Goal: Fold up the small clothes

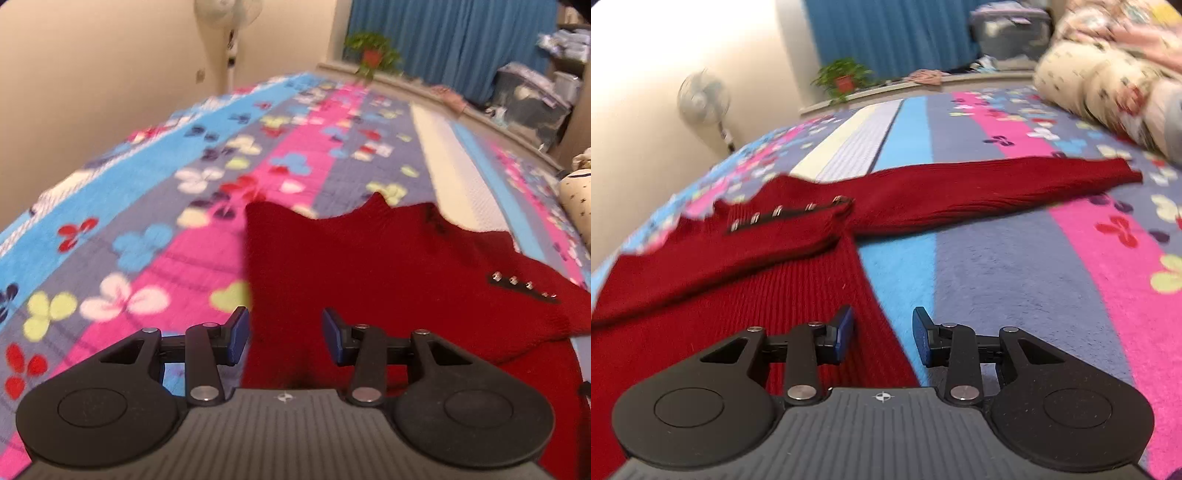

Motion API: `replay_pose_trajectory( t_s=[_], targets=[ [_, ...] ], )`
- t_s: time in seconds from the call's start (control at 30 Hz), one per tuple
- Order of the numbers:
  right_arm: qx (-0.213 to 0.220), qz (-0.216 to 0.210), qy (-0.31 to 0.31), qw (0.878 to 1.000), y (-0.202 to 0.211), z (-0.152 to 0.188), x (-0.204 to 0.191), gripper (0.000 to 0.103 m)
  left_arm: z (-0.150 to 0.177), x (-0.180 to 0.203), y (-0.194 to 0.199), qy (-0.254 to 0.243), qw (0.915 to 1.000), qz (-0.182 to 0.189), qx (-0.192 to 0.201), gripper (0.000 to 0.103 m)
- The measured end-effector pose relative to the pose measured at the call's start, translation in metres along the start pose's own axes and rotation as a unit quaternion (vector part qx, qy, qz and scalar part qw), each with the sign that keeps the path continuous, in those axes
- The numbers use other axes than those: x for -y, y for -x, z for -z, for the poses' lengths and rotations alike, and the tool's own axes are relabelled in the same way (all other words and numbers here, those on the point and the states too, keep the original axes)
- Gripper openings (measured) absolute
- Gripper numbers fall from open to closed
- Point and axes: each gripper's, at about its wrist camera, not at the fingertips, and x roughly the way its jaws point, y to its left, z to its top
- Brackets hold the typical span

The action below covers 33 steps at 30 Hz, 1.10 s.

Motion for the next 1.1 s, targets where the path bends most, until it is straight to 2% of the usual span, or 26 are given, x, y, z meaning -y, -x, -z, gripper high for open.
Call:
replay_pose_trajectory(
  t_s=[0.07, 0.1, 0.17, 0.27, 0.3, 0.33, 0.4, 0.5, 0.57, 0.7, 0.77, 0.8, 0.87, 0.93, 1.0, 1.03, 1.1],
  targets=[
    [0.012, 0.003, -0.034, 0.999, 0.002, -0.011, 0.011, 0.016, 0.008, 0.001, -0.019, 0.006, 0.9984, 0.005, -0.056, 0.049],
    [0.019, 0.009, -0.048, 0.999, 0.002, -0.019, 0.020, 0.002, 0.013, 0.001, -0.028, 0.011, 0.9969, -0.001, -0.078, 0.049],
    [0.032, 0.028, -0.083, 0.996, -0.001, -0.036, 0.042, 0.002, 0.013, 0.008, -0.028, -0.011, 0.9977, -0.016, -0.065, 0.052],
    [0.054, 0.074, -0.134, 0.987, -0.009, -0.064, 0.083, 0.005, 0.010, 0.017, -0.025, -0.030, 0.9980, -0.011, -0.054, 0.052],
    [0.061, 0.096, -0.154, 0.981, -0.013, -0.074, 0.099, 0.015, 0.011, 0.018, -0.026, -0.032, 0.9978, -0.012, -0.056, 0.052],
    [0.062, 0.107, -0.177, 0.976, -0.019, -0.081, 0.114, 0.032, 0.012, 0.020, -0.027, -0.037, 0.9976, -0.014, -0.057, 0.053],
    [0.053, 0.102, -0.237, 0.965, -0.036, -0.092, 0.147, 0.049, 0.013, 0.022, -0.028, -0.046, 0.9972, -0.016, -0.056, 0.055],
    [0.036, 0.104, -0.282, 0.953, -0.060, -0.101, 0.178, 0.049, 0.014, 0.023, -0.031, -0.053, 0.9969, -0.017, -0.056, 0.057],
    [0.033, 0.115, -0.280, 0.953, -0.074, -0.105, 0.187, 0.049, 0.014, 0.023, -0.033, -0.057, 0.9967, -0.016, -0.056, 0.058],
    [0.025, 0.111, -0.291, 0.950, -0.094, -0.109, 0.198, 0.048, 0.015, 0.022, -0.033, -0.060, 0.9965, -0.014, -0.056, 0.058],
    [0.031, 0.121, -0.297, 0.947, -0.097, -0.112, 0.198, 0.040, 0.015, 0.022, -0.033, -0.063, 0.9964, -0.014, -0.056, 0.059],
    [0.035, 0.136, -0.297, 0.945, -0.098, -0.113, 0.197, 0.018, 0.015, 0.022, -0.033, -0.064, 0.9963, -0.013, -0.056, 0.059],
    [0.044, 0.181, -0.271, 0.944, -0.098, -0.121, 0.190, 0.014, 0.014, 0.021, -0.032, -0.063, 0.9963, -0.011, -0.058, 0.059],
    [0.072, 0.233, -0.184, 0.952, -0.095, -0.134, 0.159, 0.013, 0.013, 0.018, -0.031, -0.060, 0.9964, -0.009, -0.059, 0.059],
    [0.110, 0.270, -0.067, 0.954, -0.091, -0.147, 0.104, 0.012, 0.011, 0.014, -0.030, -0.052, 0.9967, -0.009, -0.062, 0.059],
    [0.129, 0.266, -0.015, 0.955, -0.088, -0.151, 0.073, 0.012, 0.010, 0.013, -0.029, -0.047, 0.9969, -0.008, -0.062, 0.059],
    [0.172, 0.205, 0.080, 0.960, -0.075, -0.152, 0.000, 0.012, 0.007, 0.008, -0.026, -0.032, 0.9978, -0.010, -0.057, 0.059]
  ],
)
